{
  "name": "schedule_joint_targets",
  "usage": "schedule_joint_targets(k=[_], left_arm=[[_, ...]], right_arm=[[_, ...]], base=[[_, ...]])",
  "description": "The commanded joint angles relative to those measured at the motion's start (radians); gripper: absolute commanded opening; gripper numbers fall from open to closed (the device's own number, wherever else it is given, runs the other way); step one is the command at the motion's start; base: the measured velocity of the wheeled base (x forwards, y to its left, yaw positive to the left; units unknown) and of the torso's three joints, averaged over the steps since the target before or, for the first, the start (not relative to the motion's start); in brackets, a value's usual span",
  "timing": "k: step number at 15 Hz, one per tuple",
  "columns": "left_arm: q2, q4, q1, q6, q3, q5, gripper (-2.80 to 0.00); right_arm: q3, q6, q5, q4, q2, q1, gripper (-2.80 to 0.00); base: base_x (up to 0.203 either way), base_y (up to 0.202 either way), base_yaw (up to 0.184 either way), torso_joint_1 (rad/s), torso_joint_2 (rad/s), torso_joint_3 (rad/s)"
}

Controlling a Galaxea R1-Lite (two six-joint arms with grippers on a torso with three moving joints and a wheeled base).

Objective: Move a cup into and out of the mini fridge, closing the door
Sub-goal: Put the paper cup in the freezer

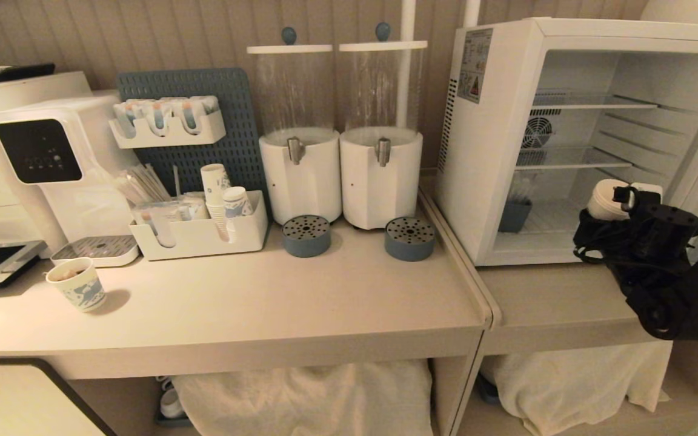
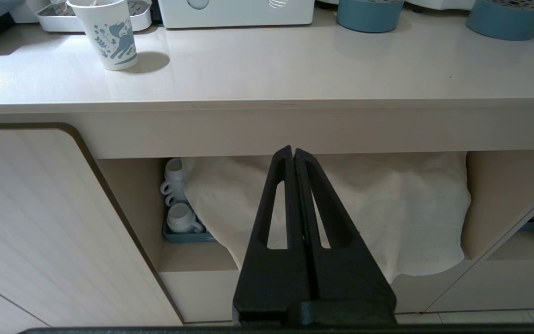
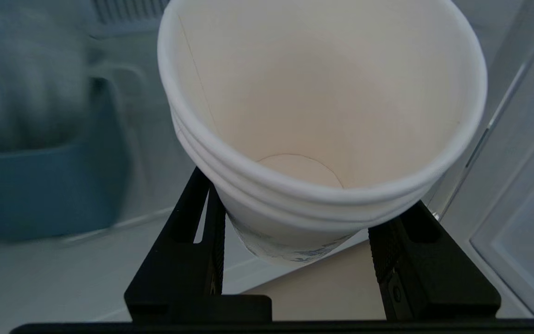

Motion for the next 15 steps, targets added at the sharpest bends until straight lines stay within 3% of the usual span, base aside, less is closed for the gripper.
schedule_joint_targets(k=[1, 6, 15], left_arm=[[0.0, 0.0, 0.0, -0.001, 0.0, 0.0, -2.8], [0.0, 0.0, 0.0, -0.002, 0.0, 0.0, -2.8], [0.0, 0.0, 0.0, -0.002, 0.0, 0.0, -2.8]], right_arm=[[-0.016, -0.005, -0.002, -0.008, 0.035, -0.012, -2.8], [-0.158, -0.036, -0.002, 0.013, 0.139, -0.044, -2.8], [-0.489, -0.046, -0.002, 0.24, 0.273, -0.055, -2.8]], base=[[0.0, 0.0, 0.0, 0.0, 0.0, 0.0], [0.0, 0.0, 0.0, 0.0, 0.0, 0.0], [0.0, 0.0, 0.0, 0.0, 0.0, 0.0]])
